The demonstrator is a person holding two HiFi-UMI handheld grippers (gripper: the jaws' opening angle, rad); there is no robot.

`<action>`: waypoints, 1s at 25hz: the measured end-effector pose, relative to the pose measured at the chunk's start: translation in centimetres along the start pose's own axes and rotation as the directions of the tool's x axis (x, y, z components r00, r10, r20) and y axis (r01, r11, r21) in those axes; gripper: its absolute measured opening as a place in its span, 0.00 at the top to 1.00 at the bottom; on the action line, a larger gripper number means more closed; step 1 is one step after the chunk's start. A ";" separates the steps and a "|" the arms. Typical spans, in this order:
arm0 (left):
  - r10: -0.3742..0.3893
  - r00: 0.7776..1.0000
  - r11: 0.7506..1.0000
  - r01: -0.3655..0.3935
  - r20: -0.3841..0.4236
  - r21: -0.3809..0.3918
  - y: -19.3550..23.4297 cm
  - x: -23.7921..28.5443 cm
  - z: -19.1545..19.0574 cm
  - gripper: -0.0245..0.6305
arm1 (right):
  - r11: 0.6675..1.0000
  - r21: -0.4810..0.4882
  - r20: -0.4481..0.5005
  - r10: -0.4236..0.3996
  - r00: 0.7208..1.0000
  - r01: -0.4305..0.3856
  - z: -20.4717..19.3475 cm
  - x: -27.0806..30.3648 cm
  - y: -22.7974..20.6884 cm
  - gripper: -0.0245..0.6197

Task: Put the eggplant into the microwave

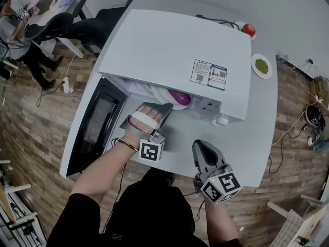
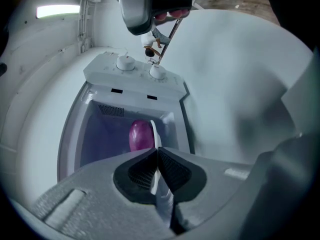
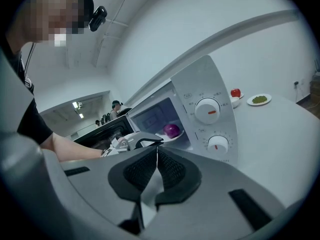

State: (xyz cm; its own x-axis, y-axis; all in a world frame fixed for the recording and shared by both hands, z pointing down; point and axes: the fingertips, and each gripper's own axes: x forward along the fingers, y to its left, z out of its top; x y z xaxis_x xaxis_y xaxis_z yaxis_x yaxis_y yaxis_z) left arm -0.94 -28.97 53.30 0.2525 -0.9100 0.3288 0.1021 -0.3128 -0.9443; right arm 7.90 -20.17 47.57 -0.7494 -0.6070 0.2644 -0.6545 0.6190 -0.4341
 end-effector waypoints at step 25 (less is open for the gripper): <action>-0.121 0.989 0.992 0.123 -0.080 0.011 -1.7 4.0 -3.5 0.94 | 0.999 0.038 -0.016 -0.029 0.999 0.030 -0.3 2.0 0.6 0.94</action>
State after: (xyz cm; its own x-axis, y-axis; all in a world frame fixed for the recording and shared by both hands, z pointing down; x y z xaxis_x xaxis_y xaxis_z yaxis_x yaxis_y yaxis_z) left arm -3.46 -33.02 56.22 0.1599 -0.8842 0.4388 0.1431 -0.4191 -0.8966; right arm 6.03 -20.85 48.12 -0.7317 -0.6165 0.2908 -0.6720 0.5813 -0.4588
